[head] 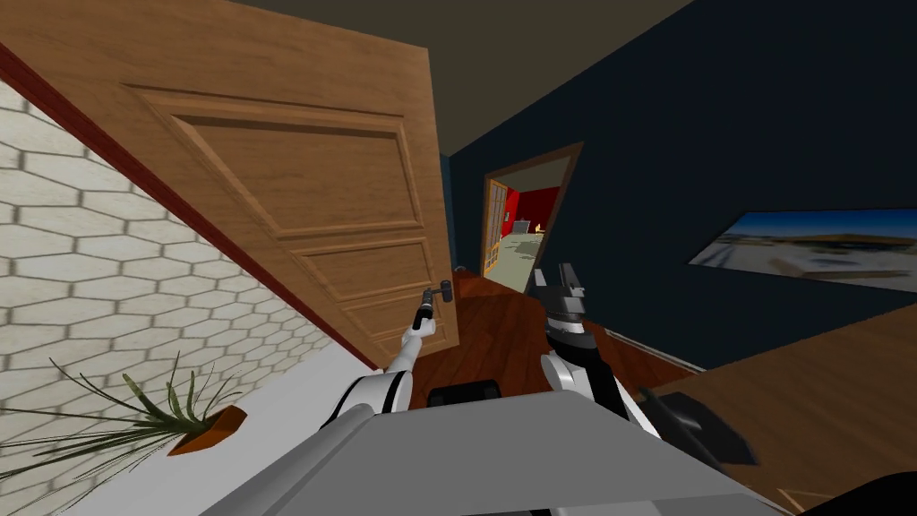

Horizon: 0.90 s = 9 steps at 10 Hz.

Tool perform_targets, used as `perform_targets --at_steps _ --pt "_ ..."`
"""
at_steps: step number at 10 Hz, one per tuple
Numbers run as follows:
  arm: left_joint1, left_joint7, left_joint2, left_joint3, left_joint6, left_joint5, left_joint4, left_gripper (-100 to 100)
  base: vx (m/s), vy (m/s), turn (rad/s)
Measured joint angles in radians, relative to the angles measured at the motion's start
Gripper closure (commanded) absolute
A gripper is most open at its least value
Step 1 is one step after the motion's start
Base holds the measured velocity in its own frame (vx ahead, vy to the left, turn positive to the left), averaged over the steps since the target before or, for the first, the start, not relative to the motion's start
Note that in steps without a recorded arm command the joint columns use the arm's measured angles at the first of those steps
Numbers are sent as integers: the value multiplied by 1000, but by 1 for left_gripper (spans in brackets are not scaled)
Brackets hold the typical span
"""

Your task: Push the door open

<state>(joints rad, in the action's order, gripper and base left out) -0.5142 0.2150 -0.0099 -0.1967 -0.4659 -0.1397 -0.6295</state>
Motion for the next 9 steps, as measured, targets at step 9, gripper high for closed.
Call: perform_targets --at_steps 9 --pt "-8 -24 -20 48 -8 1 18 100 69 -89 162"
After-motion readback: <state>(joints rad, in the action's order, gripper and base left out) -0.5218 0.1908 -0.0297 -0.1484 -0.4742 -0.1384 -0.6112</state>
